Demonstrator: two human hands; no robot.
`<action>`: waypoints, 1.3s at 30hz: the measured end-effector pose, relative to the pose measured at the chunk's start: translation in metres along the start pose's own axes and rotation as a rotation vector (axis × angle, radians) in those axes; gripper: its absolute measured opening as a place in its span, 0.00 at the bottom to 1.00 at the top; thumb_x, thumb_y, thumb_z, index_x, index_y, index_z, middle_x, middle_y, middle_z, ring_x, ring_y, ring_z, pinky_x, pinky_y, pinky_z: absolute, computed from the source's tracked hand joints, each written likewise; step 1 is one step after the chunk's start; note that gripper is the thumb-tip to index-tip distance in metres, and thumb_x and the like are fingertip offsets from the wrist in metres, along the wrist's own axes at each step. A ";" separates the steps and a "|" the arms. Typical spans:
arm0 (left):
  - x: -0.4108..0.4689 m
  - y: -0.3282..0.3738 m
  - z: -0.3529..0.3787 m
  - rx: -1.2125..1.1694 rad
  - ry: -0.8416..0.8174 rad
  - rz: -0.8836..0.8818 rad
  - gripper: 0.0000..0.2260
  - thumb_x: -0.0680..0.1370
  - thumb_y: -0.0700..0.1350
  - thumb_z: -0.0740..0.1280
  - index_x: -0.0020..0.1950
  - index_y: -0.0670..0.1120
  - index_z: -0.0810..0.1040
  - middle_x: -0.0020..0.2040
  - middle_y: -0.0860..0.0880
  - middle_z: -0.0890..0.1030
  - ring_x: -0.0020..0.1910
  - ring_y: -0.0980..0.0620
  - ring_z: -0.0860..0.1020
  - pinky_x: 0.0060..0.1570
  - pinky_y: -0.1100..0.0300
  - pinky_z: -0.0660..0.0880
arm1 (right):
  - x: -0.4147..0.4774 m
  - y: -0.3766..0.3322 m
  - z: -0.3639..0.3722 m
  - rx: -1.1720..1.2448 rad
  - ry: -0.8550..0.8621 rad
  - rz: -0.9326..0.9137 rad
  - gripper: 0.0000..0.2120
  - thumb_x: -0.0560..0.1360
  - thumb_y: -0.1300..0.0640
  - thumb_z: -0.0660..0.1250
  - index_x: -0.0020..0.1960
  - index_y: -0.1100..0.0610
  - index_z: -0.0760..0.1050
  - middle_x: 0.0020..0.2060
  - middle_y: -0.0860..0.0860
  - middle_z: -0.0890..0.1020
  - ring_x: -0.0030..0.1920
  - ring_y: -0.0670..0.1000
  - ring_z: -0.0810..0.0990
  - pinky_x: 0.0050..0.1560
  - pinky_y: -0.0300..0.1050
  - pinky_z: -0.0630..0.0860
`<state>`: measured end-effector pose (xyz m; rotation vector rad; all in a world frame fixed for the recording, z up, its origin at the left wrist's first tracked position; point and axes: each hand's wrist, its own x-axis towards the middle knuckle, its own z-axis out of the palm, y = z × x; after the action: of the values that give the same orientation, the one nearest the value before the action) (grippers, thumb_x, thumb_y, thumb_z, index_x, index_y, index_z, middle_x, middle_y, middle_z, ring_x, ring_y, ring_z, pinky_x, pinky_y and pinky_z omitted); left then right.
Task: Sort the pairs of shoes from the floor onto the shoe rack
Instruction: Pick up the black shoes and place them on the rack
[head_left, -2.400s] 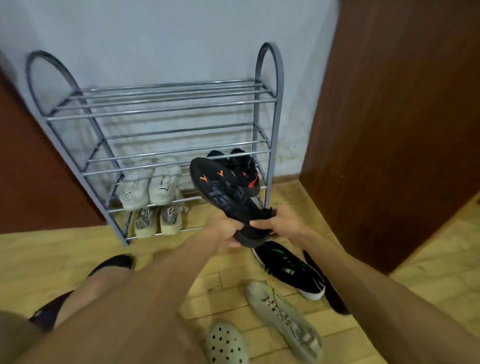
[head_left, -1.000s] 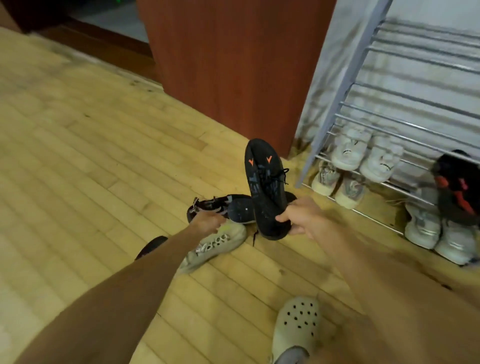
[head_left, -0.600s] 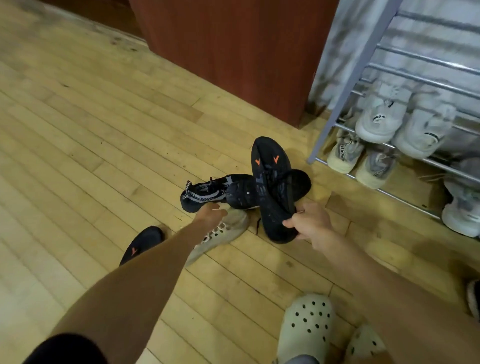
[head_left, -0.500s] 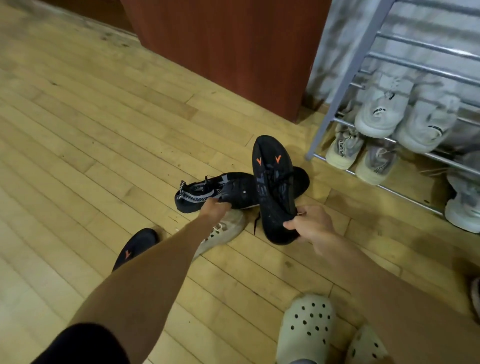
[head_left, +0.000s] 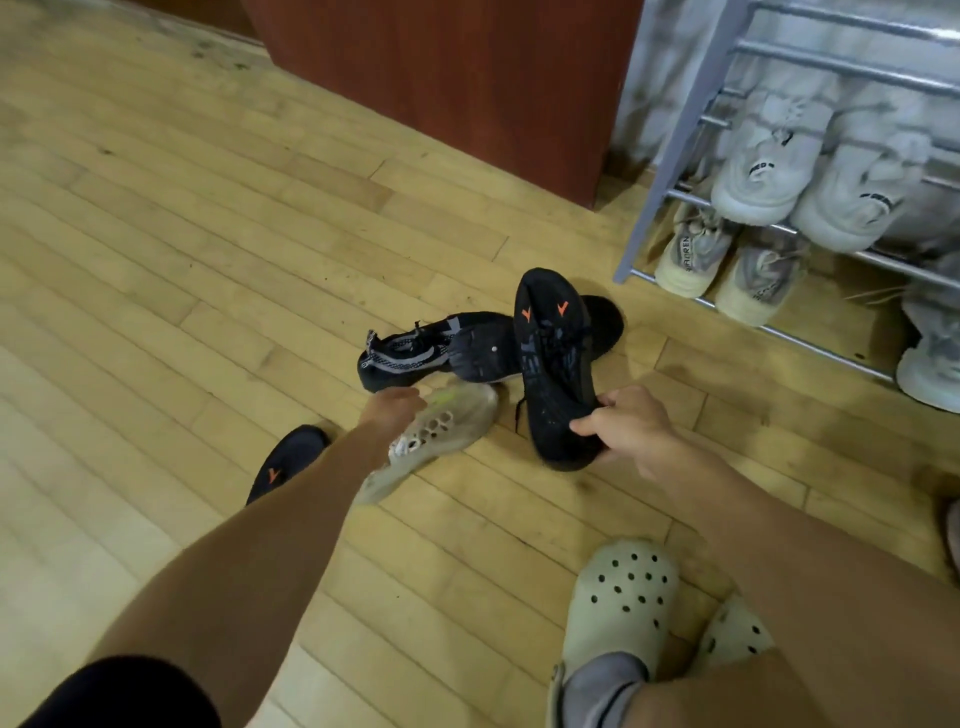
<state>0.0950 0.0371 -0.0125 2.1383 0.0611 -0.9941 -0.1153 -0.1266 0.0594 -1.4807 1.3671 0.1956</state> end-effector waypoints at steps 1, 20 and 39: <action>-0.006 -0.012 -0.014 0.109 0.029 0.002 0.17 0.77 0.40 0.65 0.66 0.42 0.76 0.59 0.42 0.78 0.55 0.43 0.77 0.52 0.53 0.73 | -0.005 -0.002 0.005 -0.022 -0.009 -0.006 0.14 0.71 0.62 0.73 0.56 0.61 0.79 0.51 0.57 0.83 0.48 0.56 0.83 0.48 0.52 0.83; -0.101 -0.213 -0.096 -0.103 0.244 -0.396 0.22 0.76 0.44 0.68 0.65 0.35 0.68 0.59 0.39 0.75 0.50 0.42 0.75 0.46 0.53 0.76 | -0.104 0.047 0.111 0.039 -0.129 0.071 0.23 0.70 0.65 0.74 0.63 0.64 0.74 0.59 0.60 0.80 0.43 0.58 0.82 0.44 0.51 0.83; -0.132 -0.182 -0.071 -0.812 -0.058 -0.464 0.05 0.76 0.36 0.67 0.50 0.39 0.72 0.47 0.42 0.74 0.44 0.48 0.74 0.58 0.47 0.75 | -0.119 0.035 0.110 0.002 -0.096 0.008 0.21 0.70 0.64 0.74 0.62 0.63 0.76 0.57 0.59 0.81 0.42 0.58 0.81 0.50 0.53 0.83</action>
<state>-0.0128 0.2467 -0.0079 1.3602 0.8184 -1.0439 -0.1274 0.0380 0.0774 -1.4460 1.2960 0.2680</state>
